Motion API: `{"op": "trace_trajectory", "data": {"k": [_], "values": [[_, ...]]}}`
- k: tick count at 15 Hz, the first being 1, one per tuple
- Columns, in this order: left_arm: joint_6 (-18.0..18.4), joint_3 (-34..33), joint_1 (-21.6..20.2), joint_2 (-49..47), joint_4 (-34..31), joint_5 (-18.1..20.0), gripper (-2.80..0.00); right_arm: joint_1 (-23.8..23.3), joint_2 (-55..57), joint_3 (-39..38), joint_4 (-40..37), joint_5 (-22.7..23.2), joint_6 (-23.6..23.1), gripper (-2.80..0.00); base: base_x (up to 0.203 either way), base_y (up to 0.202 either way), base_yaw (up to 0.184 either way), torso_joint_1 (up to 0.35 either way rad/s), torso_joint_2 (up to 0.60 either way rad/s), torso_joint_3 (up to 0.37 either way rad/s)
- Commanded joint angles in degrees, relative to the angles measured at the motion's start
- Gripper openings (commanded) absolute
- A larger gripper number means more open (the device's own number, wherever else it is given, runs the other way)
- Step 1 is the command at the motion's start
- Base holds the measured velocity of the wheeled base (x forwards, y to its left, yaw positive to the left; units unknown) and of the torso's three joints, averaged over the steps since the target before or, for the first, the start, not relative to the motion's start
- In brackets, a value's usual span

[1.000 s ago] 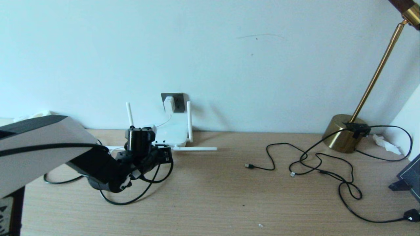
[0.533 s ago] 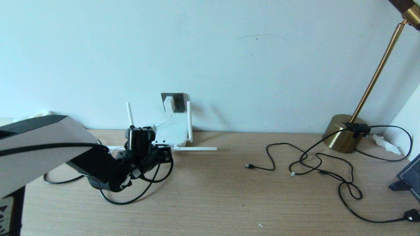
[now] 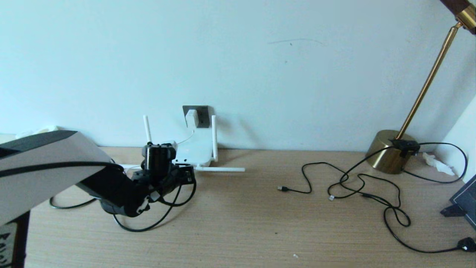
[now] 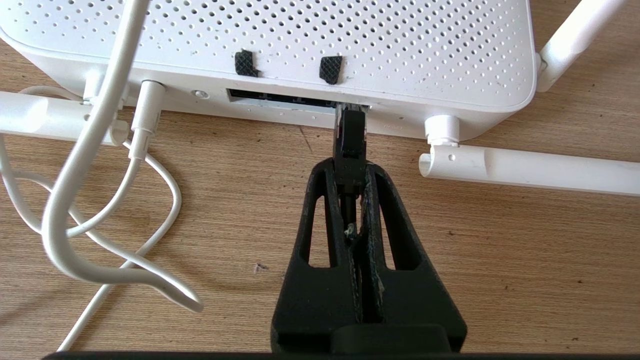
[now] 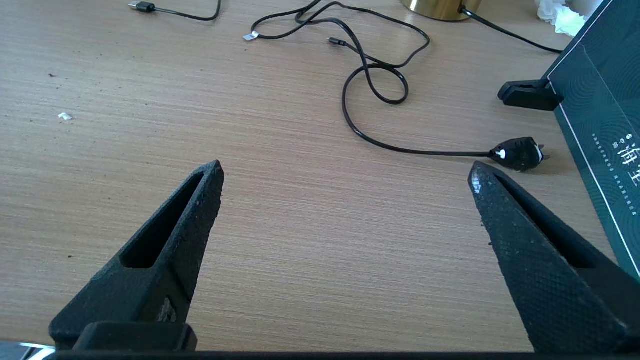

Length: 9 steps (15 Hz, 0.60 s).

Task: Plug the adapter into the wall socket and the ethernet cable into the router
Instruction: Plug cable into router interface

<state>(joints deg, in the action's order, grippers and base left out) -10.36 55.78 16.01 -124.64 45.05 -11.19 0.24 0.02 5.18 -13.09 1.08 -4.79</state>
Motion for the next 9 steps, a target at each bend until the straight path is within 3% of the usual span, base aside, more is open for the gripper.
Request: {"op": "trace_trajectory", "data": {"k": [1, 9], "values": [[-0.1, 0.11, -0.01, -0.08, 0.38, -0.06, -2.8, 0.02, 0.06, 0.0, -0.09, 0.07, -0.05, 0.0, 0.0, 0.0, 0.0, 0.0, 0.0, 0.0], [-0.1, 0.47, -0.52, -0.17, 0.03, -0.06, -2.8, 0.02, 0.06, 0.0, -0.09, 0.06, -0.05, 0.0, 0.0, 0.0, 0.0, 0.0, 0.0, 0.0]]}}
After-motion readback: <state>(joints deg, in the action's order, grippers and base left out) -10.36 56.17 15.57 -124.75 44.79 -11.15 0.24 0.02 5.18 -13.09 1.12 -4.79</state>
